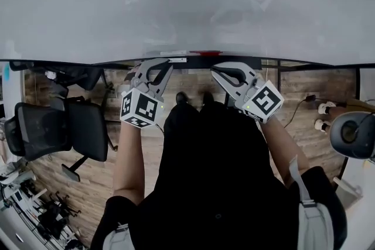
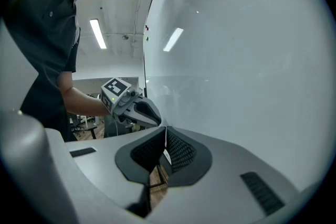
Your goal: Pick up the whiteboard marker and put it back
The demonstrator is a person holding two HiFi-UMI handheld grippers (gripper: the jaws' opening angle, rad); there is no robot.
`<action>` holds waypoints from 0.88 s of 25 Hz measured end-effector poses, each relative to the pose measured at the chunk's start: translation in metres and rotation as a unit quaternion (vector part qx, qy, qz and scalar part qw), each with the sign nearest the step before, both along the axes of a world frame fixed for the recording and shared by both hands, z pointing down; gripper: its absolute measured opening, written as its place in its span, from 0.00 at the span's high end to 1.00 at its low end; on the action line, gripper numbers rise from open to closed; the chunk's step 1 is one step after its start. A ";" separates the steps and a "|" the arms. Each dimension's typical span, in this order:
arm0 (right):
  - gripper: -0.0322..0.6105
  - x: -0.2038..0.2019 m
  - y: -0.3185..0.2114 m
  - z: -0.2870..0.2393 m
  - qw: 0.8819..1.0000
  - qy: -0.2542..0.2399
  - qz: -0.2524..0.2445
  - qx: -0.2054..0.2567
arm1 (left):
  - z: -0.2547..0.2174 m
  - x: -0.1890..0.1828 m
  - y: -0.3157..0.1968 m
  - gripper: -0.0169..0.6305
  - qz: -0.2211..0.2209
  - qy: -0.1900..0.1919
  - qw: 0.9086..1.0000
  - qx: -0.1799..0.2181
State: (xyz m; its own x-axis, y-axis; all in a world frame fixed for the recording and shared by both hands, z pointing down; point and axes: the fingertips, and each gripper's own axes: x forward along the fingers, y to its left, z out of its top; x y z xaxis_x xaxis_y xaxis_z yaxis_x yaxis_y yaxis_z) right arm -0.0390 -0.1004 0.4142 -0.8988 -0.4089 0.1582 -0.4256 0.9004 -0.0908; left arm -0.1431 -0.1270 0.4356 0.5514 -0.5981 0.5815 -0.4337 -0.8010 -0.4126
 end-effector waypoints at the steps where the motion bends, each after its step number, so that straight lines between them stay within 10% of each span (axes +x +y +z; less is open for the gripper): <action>1: 0.92 -0.003 -0.001 -0.003 1.000 -0.001 -0.005 0.003 | -0.011 0.001 -0.001 0.92 -0.007 0.028 1.000 0.003; 9: 0.91 -0.024 0.005 -0.052 0.998 -0.025 -0.043 0.038 | -0.082 0.007 0.007 0.95 -0.025 0.203 0.978 0.048; 15: 0.92 -0.032 0.010 -0.087 0.996 -0.048 -0.056 0.047 | -0.111 0.001 0.021 0.95 -0.078 0.420 0.904 0.002; 18: 0.92 -0.029 0.010 -0.079 0.996 -0.029 -0.069 0.047 | -0.109 0.002 0.027 0.95 -0.086 0.449 0.889 -0.008; 22: 0.92 -0.032 0.016 -0.073 0.995 -0.024 -0.085 0.040 | -0.099 0.007 0.036 0.95 -0.074 0.441 0.894 -0.028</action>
State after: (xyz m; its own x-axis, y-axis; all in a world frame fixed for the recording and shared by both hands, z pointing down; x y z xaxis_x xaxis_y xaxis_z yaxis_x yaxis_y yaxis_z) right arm -0.0714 -0.0843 0.3415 -0.9619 -0.2593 0.0869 -0.2628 0.9643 -0.0313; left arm -0.1357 -0.0906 0.3371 0.7274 -0.6861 -0.0096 -0.6735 -0.7166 0.1814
